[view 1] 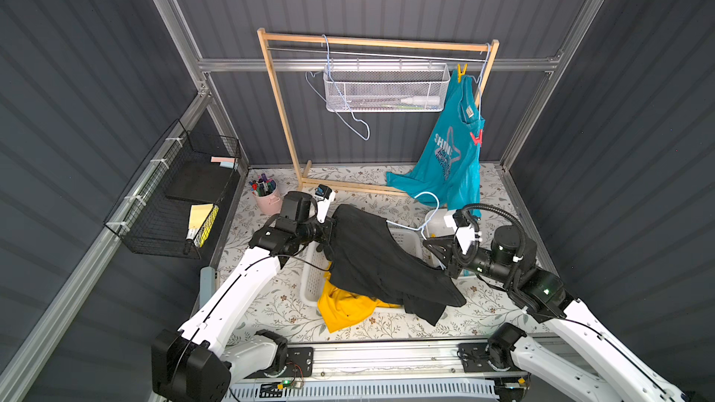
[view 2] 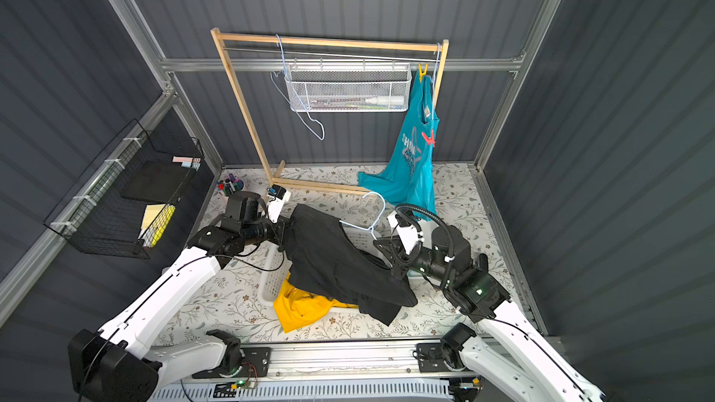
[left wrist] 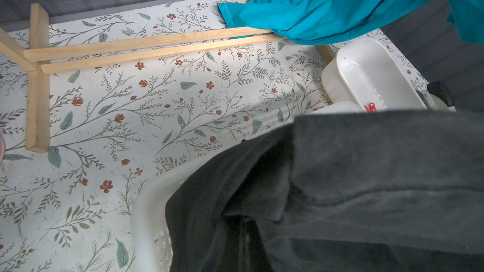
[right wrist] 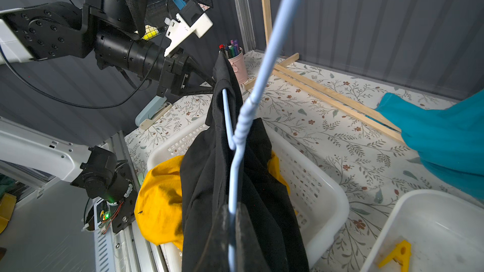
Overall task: Remove the clothespins securing t-shirts to the hanger
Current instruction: Remove the T-shirt from the hanger.
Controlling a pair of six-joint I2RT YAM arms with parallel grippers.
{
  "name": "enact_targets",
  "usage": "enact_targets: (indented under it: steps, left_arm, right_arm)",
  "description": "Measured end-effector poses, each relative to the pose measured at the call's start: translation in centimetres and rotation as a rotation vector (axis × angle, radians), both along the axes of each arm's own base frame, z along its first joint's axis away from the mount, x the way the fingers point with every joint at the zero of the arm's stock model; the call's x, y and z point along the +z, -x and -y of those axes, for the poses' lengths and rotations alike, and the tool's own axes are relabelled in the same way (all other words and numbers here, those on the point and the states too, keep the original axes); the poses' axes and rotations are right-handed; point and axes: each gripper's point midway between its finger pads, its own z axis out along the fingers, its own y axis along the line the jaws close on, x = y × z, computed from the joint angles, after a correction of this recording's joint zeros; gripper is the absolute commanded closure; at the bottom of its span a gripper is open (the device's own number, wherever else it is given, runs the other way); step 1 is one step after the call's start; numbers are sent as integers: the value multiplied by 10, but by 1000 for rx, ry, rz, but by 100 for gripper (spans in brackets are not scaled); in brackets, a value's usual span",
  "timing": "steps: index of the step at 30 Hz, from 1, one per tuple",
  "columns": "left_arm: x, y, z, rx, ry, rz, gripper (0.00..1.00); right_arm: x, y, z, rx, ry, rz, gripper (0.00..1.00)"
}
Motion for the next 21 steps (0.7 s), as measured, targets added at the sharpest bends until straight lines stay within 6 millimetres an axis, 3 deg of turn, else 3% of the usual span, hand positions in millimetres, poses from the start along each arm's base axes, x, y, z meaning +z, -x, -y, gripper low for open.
enact_targets:
  steps: [10,21]
  left_arm:
    - [21,-3,-16,99,-5,74,100]
    - [17,-24,-57,348,-140,64,100]
  right_arm:
    - [0,4,5,-8,8,8,100]
    - [-4,8,8,-3,28,20,100]
